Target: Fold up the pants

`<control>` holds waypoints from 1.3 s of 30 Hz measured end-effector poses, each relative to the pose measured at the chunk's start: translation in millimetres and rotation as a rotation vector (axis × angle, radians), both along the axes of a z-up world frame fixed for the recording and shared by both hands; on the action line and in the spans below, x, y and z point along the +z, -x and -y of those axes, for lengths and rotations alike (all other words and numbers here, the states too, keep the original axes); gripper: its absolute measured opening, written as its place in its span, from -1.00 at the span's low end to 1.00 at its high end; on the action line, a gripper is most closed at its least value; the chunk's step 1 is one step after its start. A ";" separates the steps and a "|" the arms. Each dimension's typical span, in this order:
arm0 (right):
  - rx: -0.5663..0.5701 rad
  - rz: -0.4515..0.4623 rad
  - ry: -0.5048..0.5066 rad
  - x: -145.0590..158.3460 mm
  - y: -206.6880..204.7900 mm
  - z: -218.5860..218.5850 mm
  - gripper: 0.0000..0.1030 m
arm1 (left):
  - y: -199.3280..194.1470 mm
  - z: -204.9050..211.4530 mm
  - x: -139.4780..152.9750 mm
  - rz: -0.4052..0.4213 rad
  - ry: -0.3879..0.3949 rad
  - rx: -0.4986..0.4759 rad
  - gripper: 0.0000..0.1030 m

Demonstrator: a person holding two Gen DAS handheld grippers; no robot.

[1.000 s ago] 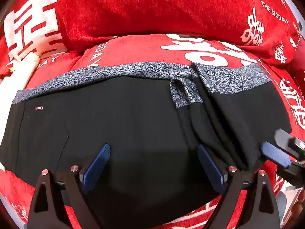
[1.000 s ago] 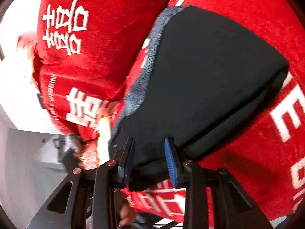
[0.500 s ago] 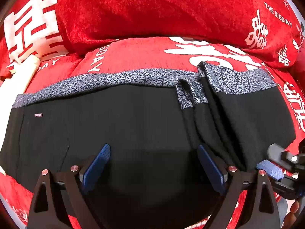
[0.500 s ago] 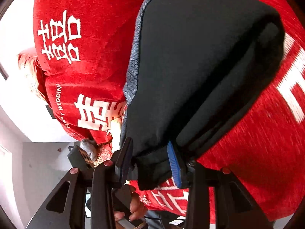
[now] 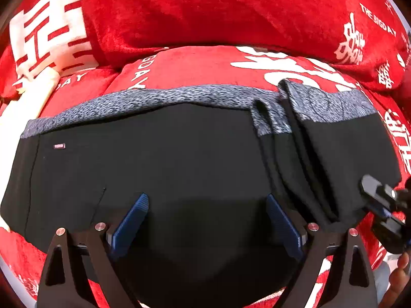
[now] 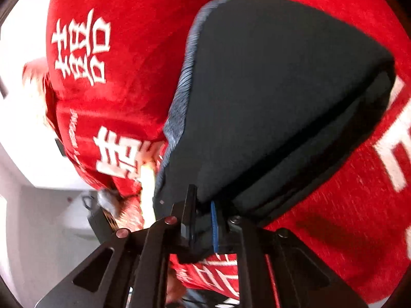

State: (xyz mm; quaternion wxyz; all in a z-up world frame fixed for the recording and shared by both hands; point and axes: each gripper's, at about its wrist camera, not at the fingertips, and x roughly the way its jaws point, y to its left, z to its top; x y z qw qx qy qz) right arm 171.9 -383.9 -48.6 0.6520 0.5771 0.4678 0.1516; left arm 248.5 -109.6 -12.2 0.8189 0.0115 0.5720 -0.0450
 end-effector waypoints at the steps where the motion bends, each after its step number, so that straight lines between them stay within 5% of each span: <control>1: -0.005 -0.002 0.002 0.1 -0.4 0.5 -0.81 | 0.6 1.4 0.2 0.003 -0.005 -0.006 0.82; 7: 0.079 0.072 0.125 31.2 2.4 -18.3 -0.87 | 1.4 -11.5 4.1 0.000 0.009 0.025 0.82; 14: 0.108 0.039 0.128 2.5 2.6 -47.0 -0.91 | 6.3 -37.9 16.0 0.012 -0.033 0.082 0.82; 23: 0.361 0.193 0.308 61.4 12.4 -36.2 -0.79 | -6.3 -19.5 36.9 0.043 -0.029 0.049 0.82; 25: 0.320 0.259 0.390 81.3 10.0 -14.1 -0.61 | -10.7 -7.3 44.5 0.057 -0.020 0.025 0.82; 28: 0.184 0.283 0.493 92.5 -2.6 25.1 0.13 | -18.6 13.0 51.8 0.065 -0.010 -0.013 0.82; 32: 0.071 0.216 0.595 76.7 -37.0 63.6 0.21 | -29.0 46.1 55.6 0.071 -0.003 -0.060 0.82; 39: 0.179 0.147 0.617 24.4 -90.5 64.5 -0.07 | -46.8 100.3 58.7 0.078 0.023 -0.146 0.82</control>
